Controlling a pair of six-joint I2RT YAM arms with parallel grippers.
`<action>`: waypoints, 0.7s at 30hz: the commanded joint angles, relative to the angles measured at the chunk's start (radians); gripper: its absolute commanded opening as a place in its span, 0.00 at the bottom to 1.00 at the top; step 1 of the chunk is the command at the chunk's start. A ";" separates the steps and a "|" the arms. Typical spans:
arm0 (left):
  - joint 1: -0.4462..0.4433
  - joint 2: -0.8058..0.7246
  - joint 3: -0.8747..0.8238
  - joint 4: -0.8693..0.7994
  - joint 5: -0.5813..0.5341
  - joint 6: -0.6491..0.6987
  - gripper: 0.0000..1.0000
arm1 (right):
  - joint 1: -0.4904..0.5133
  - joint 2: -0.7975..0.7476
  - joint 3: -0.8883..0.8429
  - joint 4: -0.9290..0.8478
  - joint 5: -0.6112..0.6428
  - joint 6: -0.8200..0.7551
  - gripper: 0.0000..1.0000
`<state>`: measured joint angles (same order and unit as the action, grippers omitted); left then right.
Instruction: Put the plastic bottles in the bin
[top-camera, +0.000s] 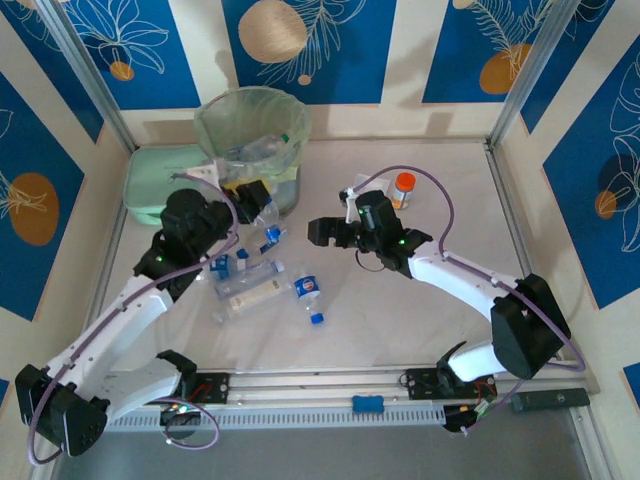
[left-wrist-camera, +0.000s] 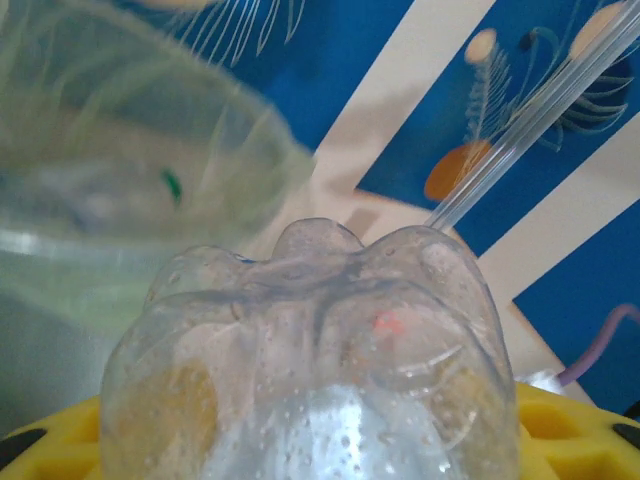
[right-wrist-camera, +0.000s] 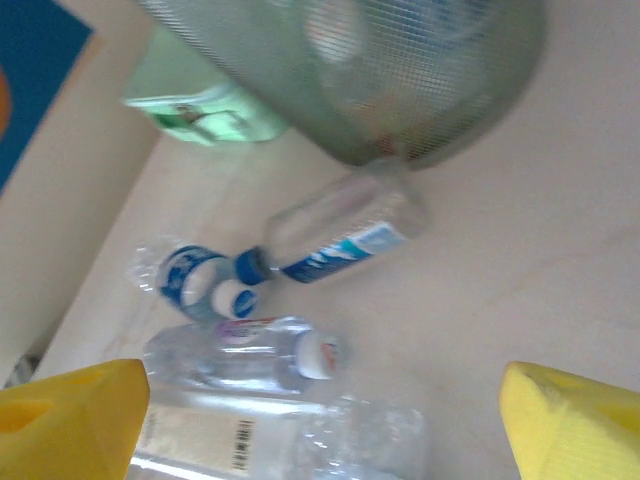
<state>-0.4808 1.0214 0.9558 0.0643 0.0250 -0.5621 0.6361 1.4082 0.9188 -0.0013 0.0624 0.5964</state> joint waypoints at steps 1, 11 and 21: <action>0.020 0.035 0.141 -0.058 0.018 0.153 0.37 | -0.004 -0.012 -0.010 -0.024 0.075 0.050 0.92; 0.126 0.388 0.629 -0.216 0.105 0.347 0.36 | 0.002 -0.073 -0.045 -0.024 0.047 0.033 0.92; 0.212 0.734 1.007 -0.356 0.061 0.460 0.36 | -0.001 -0.145 -0.082 -0.060 0.076 0.002 0.93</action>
<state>-0.2878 1.6985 1.8599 -0.2188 0.0978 -0.1646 0.6338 1.2877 0.8520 -0.0467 0.1135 0.6170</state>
